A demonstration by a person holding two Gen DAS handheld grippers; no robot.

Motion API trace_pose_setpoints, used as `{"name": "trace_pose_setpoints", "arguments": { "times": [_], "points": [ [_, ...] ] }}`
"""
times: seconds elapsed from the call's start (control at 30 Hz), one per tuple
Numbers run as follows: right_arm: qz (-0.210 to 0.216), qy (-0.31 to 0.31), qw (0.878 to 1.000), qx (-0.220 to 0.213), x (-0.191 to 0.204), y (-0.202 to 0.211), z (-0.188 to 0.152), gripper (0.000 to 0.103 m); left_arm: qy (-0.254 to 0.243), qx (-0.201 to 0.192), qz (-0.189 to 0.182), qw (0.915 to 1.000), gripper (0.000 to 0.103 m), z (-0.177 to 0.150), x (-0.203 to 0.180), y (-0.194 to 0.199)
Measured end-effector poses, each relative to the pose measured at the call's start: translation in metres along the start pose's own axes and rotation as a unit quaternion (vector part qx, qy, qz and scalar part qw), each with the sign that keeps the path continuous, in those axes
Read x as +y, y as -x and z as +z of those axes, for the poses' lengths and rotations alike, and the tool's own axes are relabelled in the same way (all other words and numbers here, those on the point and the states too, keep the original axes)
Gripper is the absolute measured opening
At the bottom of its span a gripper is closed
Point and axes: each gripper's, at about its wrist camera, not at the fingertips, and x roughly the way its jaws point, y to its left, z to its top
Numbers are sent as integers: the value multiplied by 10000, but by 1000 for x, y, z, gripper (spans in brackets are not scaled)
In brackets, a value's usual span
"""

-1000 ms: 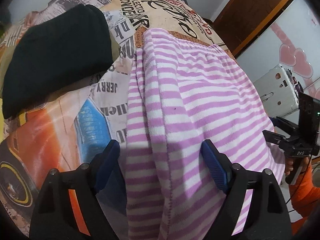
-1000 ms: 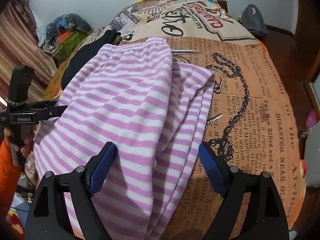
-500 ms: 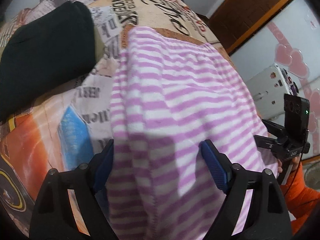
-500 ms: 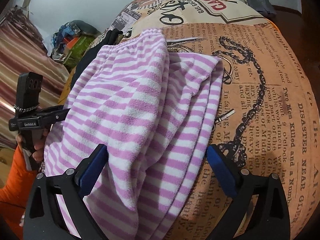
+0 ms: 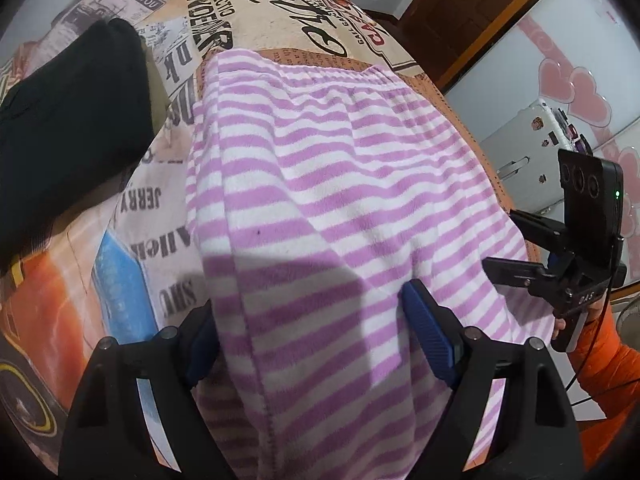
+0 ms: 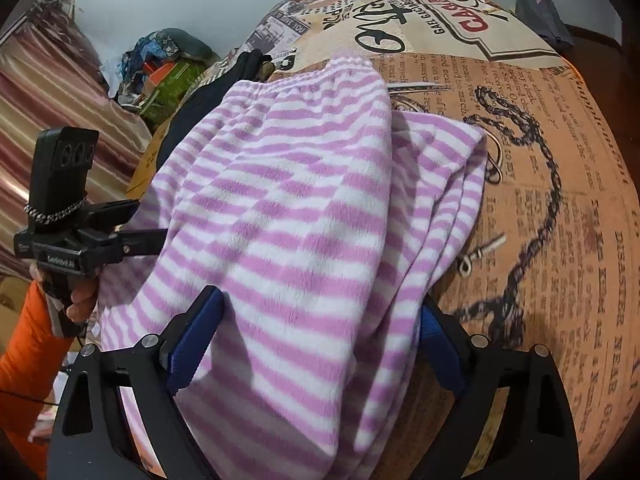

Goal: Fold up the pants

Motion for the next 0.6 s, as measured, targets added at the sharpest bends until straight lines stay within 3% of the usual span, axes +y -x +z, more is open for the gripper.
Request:
{"name": "trace_pose_setpoints", "arguments": {
  "times": [0.07,0.13,0.2,0.3,0.43,0.6],
  "points": [
    [-17,-1,10000,15,-2,-4,8,86,15,-21,11,10000,81,7,-1,-3],
    [26,-28,10000,0,-3,-6,14,80,-16,-60,6,10000,72,10,-4,-3],
    [71,-4,10000,-51,-3,-5,18,65,-66,-159,35,9998,65,10,-8,1],
    [-72,260,9996,-119,7,-1,20,50,-250,-415,222,9986,54,9,-19,10],
    [-444,845,9952,-216,25,5,20,40,-422,-620,492,9960,33,6,-27,19],
    [-565,1039,9919,-455,35,18,20,33,-264,-725,369,9963,28,3,-26,34]
  ]
}}
